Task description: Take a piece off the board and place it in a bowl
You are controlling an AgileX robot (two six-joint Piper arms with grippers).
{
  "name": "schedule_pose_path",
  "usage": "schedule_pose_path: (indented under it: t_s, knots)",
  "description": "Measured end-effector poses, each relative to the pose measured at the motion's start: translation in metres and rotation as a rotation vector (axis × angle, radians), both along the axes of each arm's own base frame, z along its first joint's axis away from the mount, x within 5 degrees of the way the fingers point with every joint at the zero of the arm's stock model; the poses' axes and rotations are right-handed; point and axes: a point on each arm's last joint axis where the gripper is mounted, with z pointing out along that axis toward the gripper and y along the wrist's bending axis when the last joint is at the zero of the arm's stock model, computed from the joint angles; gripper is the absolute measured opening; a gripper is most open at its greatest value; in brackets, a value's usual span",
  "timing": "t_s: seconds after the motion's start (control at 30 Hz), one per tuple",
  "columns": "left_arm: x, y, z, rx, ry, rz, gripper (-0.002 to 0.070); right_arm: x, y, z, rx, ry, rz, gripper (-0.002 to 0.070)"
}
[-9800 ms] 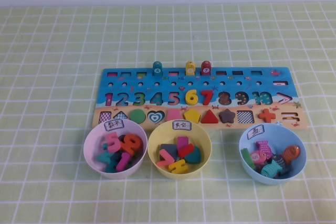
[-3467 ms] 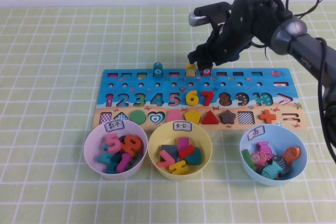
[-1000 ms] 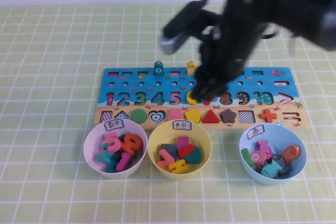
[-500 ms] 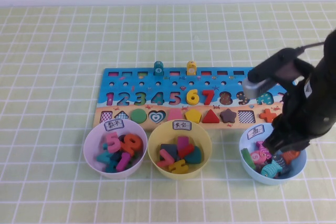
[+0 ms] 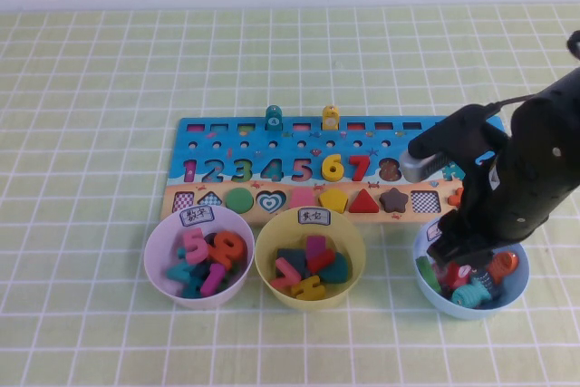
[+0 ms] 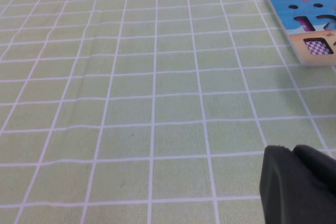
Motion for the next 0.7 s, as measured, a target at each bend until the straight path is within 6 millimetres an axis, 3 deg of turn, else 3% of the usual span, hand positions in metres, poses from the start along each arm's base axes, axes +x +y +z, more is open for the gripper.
schedule_pose_path:
  t_s: [0.13,0.27,0.37,0.5,0.6,0.7]
  knots:
    - [0.000,0.000,0.000,0.000,0.000,0.000,-0.0005,0.003,0.001,-0.008,-0.016,0.015,-0.023,0.0442]
    - [0.000,0.000,0.000,0.000,0.000,0.000,-0.0005,0.001,-0.001,-0.006,-0.036,0.038,-0.033,0.0426]
    - [0.000,0.000,0.000,0.000,0.000,0.000,-0.0005,-0.005,-0.005,0.006,-0.031,0.028,-0.040,0.0327]
    - [0.000,0.000,0.000,0.000,0.000,0.000,-0.0005,-0.023,-0.016,0.047,0.036,-0.079,-0.048,0.0089]
    - [0.000,0.000,0.000,0.000,0.000,0.000,-0.0005,-0.048,-0.030,0.080,0.127,-0.217,-0.050,0.0015]
    - [0.000,0.000,0.000,0.000,0.000,0.000,-0.0005,-0.074,-0.044,0.101,0.207,-0.337,-0.044,-0.0006]
